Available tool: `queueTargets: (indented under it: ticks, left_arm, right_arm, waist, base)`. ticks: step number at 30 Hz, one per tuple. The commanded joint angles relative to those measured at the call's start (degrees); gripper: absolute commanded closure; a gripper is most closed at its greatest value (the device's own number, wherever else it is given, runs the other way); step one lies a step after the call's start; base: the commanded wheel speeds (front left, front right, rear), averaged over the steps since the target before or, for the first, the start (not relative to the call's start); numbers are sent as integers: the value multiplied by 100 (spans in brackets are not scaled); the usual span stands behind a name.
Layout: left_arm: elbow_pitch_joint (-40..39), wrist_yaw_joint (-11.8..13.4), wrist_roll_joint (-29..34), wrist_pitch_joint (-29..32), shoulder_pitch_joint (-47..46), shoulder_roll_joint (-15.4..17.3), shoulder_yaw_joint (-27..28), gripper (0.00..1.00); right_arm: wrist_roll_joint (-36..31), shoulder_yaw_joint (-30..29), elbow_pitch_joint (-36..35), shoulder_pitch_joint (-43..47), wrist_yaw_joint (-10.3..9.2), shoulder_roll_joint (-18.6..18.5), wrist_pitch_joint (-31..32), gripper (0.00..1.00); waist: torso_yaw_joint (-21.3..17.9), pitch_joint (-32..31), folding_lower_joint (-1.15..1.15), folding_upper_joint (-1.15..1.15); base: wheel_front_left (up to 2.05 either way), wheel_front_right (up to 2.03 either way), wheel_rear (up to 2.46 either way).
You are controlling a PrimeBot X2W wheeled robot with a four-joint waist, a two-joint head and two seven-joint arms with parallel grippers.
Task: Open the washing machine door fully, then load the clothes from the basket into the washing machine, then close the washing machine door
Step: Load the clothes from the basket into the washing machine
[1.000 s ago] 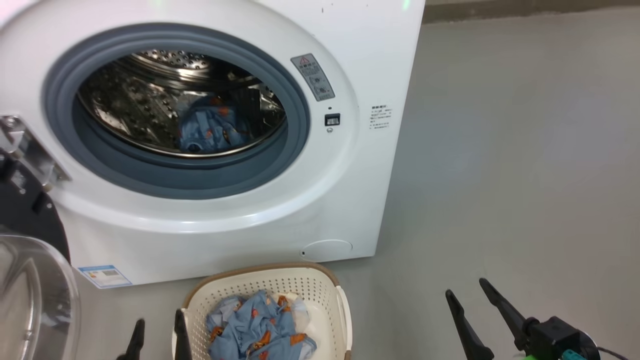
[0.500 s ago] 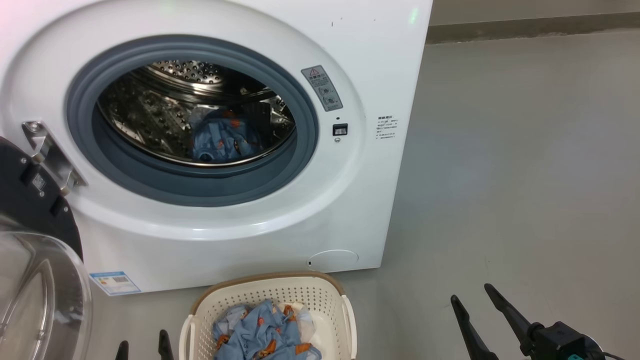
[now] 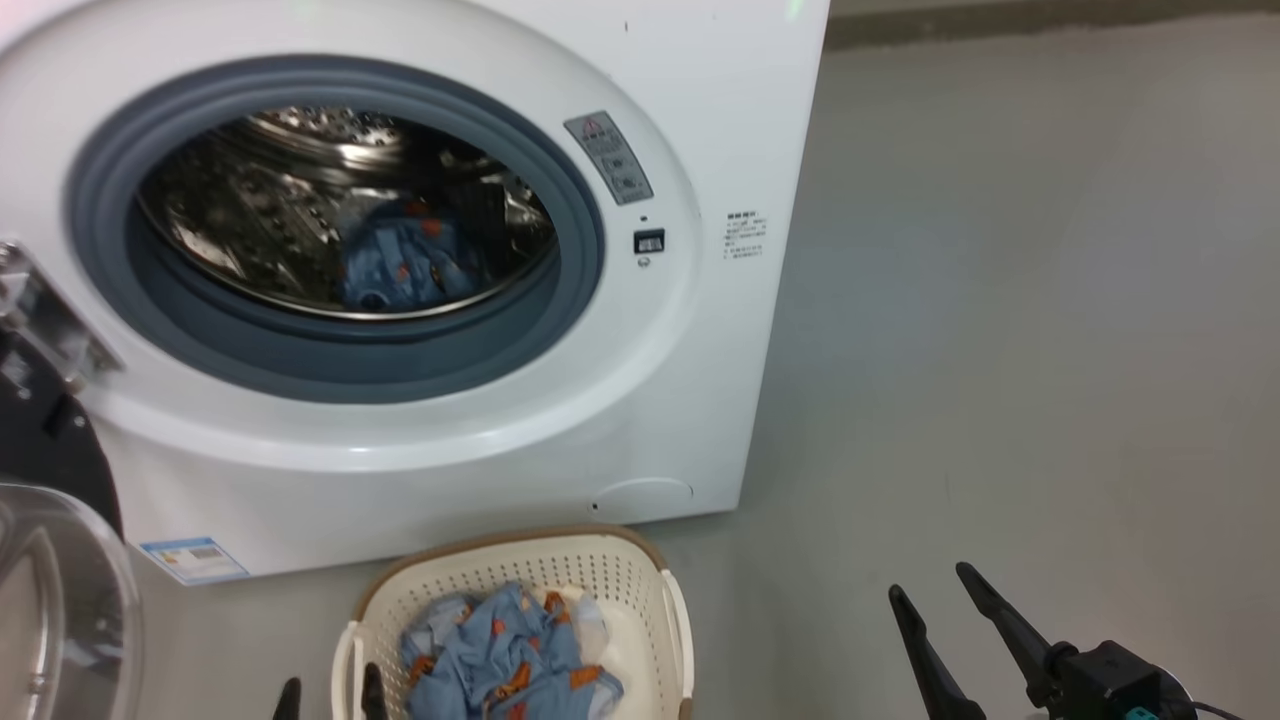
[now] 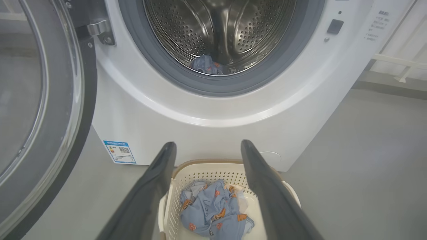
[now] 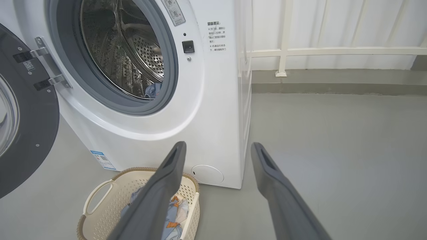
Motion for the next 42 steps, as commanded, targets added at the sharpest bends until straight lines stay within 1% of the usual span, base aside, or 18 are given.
queueTargets:
  ticks: [1,3,5,9,13,15,18,24,27,29,34,42]
  left_arm:
    - [-58,-35,22,-37,-324,24,139,0]
    - [166,-43,33,25,-481,30,91,0]
    - [430,-23,52,264,-692,76,63,0]
    - [808,-208,-199,808,-1131,148,80,0]
    - [1176,-313,-325,1326,-1574,346,131,0]
    - [1377,-339,-464,1572,-1790,389,211,0]
    - [1571,-395,-615,1743,-2012,421,291,0]
    - [2459,-672,-894,2285,-2644,615,342,0]
    - [2890,-797,-1018,2371,-2971,684,395,0]
    - [3185,-950,-1093,2370,-3201,738,410,0]
    - [4057,-883,-1049,2563,-3764,942,405,0]
    - [4996,-883,-1082,2578,-4590,1217,464,0]
  right_arm:
    - [-68,121,-166,-195,9,-7,-28,0]
    - [-82,142,-180,-299,9,41,-28,0]
    - [-92,162,-193,-422,9,89,-28,0]
    - [-105,198,-218,-696,9,201,-28,0]
    - [-102,283,-231,-955,9,314,-28,0]
    - [-92,328,-225,-1073,9,368,-28,0]
    - [-75,363,-212,-1178,9,414,-28,0]
    - [-26,484,-216,-1485,9,511,-28,0]
    - [-9,526,-234,-1620,9,538,-28,0]
    - [4,525,-252,-1703,9,548,-28,0]
    - [57,603,-295,-1880,9,560,-28,0]
    - [164,635,-415,-2047,9,562,-28,0]
  waist:
    - [-144,321,0,0]
    - [-220,532,0,0]
    - [-306,750,0,0]
    - [-511,1177,0,0]
    - [-740,1594,0,0]
    - [-864,1793,0,0]
    - [-980,1978,0,0]
    - [-1292,2478,0,0]
    - [-1421,2702,0,0]
    - [-1485,2848,0,0]
    - [-1611,3209,0,0]
    - [-1698,3817,0,0]
  base:
    - [0,0,0]
    - [0,0,0]
    - [0,0,0]
    - [0,0,0]
    - [0,0,0]
    - [0,0,0]
    - [0,0,0]
    - [0,0,0]
    - [0,0,0]
    - [0,0,0]
    - [0,0,0]
    - [0,0,0]
